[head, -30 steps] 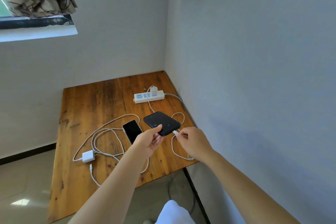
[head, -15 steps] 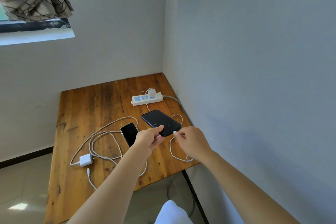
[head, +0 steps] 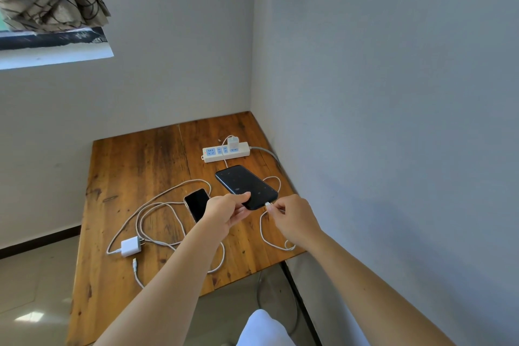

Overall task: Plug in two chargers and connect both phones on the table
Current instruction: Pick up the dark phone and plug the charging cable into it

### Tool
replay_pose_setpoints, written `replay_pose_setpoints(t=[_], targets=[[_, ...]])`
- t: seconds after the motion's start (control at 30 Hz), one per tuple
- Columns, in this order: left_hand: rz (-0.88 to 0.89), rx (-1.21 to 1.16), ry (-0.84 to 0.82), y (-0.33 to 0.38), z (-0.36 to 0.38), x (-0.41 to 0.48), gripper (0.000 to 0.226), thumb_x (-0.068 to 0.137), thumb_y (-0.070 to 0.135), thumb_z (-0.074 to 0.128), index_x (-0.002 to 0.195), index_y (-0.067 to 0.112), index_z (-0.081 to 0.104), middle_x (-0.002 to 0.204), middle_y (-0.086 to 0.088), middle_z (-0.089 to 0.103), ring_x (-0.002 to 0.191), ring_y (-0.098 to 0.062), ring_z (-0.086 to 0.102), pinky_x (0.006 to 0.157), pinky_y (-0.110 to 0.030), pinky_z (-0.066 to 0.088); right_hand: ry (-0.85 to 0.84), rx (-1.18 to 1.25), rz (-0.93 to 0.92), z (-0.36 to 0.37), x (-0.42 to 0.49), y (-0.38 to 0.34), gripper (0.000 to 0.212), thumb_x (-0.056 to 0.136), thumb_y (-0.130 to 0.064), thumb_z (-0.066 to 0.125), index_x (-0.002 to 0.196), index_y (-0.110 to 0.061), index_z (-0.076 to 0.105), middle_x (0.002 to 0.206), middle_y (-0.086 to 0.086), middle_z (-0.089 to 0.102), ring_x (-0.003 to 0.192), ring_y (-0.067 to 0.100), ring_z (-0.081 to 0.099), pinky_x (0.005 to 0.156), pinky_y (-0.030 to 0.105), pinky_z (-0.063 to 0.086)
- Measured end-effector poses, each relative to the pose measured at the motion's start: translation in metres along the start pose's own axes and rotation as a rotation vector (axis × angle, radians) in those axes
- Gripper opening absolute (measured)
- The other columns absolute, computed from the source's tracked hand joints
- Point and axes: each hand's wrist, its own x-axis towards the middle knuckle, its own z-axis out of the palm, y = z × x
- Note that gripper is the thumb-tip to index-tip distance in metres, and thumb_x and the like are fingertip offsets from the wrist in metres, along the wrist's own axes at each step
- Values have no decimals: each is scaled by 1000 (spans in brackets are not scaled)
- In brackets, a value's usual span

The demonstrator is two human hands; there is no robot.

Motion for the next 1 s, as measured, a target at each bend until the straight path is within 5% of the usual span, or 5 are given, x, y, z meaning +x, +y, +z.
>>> replay_pose_setpoints(t=[0.17,0.3,0.43,0.67,1.0], targets=[[11,-2,3,1,2,-1,25,79,5,74,101,0,62,102,-21,70,90,-28,72,79,-30,56,22,92,24,-1,-1,-2,29,92,-32,58,64,-25,63,57,-10,60,58,8,61,60,24,57],[41,38,8,1,4,-2,29,80,9,74,105,0,63,100,-19,70,82,-24,70,70,-26,55,-29,156,96,-2,-1,-2,34,92,-31,59,58,-26,61,51,-10,56,53,3,59,58,23,52],[63,30,-23,-1,6,-2,30,81,12,74,107,3,63,104,-17,69,92,-27,69,74,-30,58,-94,377,252,-6,-2,2,37,91,-31,60,70,-1,67,57,5,54,55,13,51,59,26,47],[86,2,-127,-3,11,-2,11,88,14,66,98,13,64,104,-10,70,91,-21,70,59,-24,57,-138,548,346,-11,-4,6,16,89,-25,64,79,-19,75,72,1,69,66,9,62,63,20,51],[71,-12,-193,-4,13,2,20,91,12,61,111,9,61,105,-11,69,95,-24,68,68,-28,57,-112,541,373,-14,-4,14,12,89,-28,64,88,-23,75,80,-1,73,78,15,67,63,20,51]])
